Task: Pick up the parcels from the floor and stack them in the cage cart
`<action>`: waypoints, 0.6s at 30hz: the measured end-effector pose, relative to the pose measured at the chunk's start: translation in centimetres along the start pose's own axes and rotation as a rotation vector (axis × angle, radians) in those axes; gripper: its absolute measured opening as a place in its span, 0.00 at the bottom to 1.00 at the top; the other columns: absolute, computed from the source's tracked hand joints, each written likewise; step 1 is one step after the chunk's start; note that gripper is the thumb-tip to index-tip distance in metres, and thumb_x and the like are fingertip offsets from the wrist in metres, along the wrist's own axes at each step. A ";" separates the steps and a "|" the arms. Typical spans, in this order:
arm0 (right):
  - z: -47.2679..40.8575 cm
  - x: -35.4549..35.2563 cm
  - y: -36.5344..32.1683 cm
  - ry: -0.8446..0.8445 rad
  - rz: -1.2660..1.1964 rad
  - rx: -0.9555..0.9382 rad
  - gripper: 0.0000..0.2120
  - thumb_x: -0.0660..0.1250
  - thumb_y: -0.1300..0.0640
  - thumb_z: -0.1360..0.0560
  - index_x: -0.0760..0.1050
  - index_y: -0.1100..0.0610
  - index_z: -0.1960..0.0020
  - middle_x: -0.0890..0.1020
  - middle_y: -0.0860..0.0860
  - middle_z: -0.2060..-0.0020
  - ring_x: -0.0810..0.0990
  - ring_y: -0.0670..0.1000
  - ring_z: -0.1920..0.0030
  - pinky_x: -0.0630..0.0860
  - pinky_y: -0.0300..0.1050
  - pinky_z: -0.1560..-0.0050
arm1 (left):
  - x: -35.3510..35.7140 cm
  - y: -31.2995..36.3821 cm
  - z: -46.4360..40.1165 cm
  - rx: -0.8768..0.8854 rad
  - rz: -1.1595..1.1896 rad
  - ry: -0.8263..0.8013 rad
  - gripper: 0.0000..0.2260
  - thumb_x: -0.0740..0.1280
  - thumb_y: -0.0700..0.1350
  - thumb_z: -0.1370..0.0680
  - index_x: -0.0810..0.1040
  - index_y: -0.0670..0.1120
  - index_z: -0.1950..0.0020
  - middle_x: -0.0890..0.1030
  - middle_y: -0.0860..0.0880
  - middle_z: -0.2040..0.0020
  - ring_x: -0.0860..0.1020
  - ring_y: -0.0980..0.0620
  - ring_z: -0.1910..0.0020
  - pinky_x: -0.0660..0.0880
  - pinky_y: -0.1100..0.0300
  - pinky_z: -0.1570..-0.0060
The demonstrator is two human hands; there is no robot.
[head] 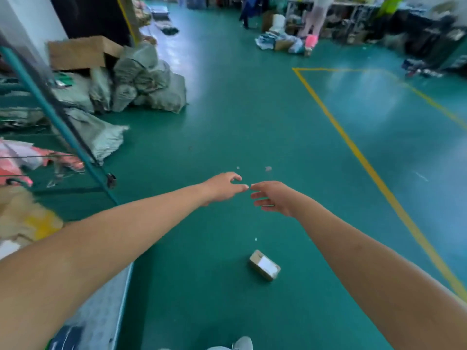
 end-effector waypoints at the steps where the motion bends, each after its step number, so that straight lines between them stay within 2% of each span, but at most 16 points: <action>1: -0.1 -1.5 1.7 0.008 -0.022 0.025 0.18 0.65 0.46 0.18 0.75 0.54 0.31 0.83 0.51 0.42 0.82 0.53 0.44 0.77 0.51 0.37 | 1.7 0.8 -0.9 -0.004 -0.009 -0.027 0.26 0.66 0.59 0.19 0.70 0.51 0.23 0.69 0.48 0.22 0.69 0.47 0.25 0.67 0.56 0.31; 4: -0.8 -5.9 6.7 0.020 -0.097 0.101 0.18 0.65 0.47 0.17 0.74 0.54 0.31 0.83 0.51 0.41 0.82 0.54 0.39 0.77 0.51 0.36 | 6.6 2.9 -3.8 -0.033 -0.033 -0.104 0.26 0.67 0.59 0.19 0.71 0.51 0.24 0.71 0.47 0.23 0.72 0.47 0.27 0.69 0.54 0.31; 8: -2.1 -9.5 13.9 0.048 -0.186 0.193 0.19 0.65 0.46 0.17 0.73 0.53 0.29 0.83 0.50 0.42 0.82 0.53 0.40 0.77 0.50 0.36 | 12.0 3.9 -7.0 -0.064 -0.059 -0.192 0.25 0.68 0.59 0.20 0.72 0.52 0.25 0.73 0.47 0.25 0.73 0.47 0.30 0.71 0.54 0.31; 11: -2.8 -11.2 19.7 0.074 -0.258 0.267 0.21 0.66 0.45 0.18 0.73 0.54 0.29 0.83 0.51 0.42 0.82 0.52 0.42 0.78 0.48 0.41 | 16.3 3.6 -9.7 -0.102 -0.071 -0.261 0.25 0.67 0.58 0.20 0.72 0.51 0.25 0.73 0.48 0.26 0.74 0.48 0.31 0.71 0.54 0.32; 14: -3.7 -12.3 25.8 0.093 -0.337 0.363 0.21 0.66 0.44 0.18 0.73 0.53 0.30 0.83 0.51 0.41 0.82 0.52 0.43 0.78 0.48 0.42 | 21.1 2.5 -12.9 -0.146 -0.069 -0.337 0.25 0.67 0.58 0.19 0.72 0.50 0.25 0.72 0.50 0.25 0.73 0.48 0.30 0.70 0.51 0.29; 18: -6.1 -12.8 33.5 0.140 -0.426 0.462 0.16 0.65 0.46 0.17 0.75 0.54 0.35 0.82 0.52 0.41 0.81 0.54 0.41 0.77 0.51 0.36 | 27.8 -0.3 -17.9 -0.204 -0.042 -0.396 0.24 0.67 0.56 0.18 0.71 0.49 0.25 0.72 0.49 0.25 0.72 0.48 0.29 0.68 0.54 0.32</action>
Point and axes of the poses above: each hand's wrist, its own z-axis away from the middle knuckle, its own x-axis out of the palm, y = z × x, the point moved 7 cm from there along -z, towards the middle knuckle
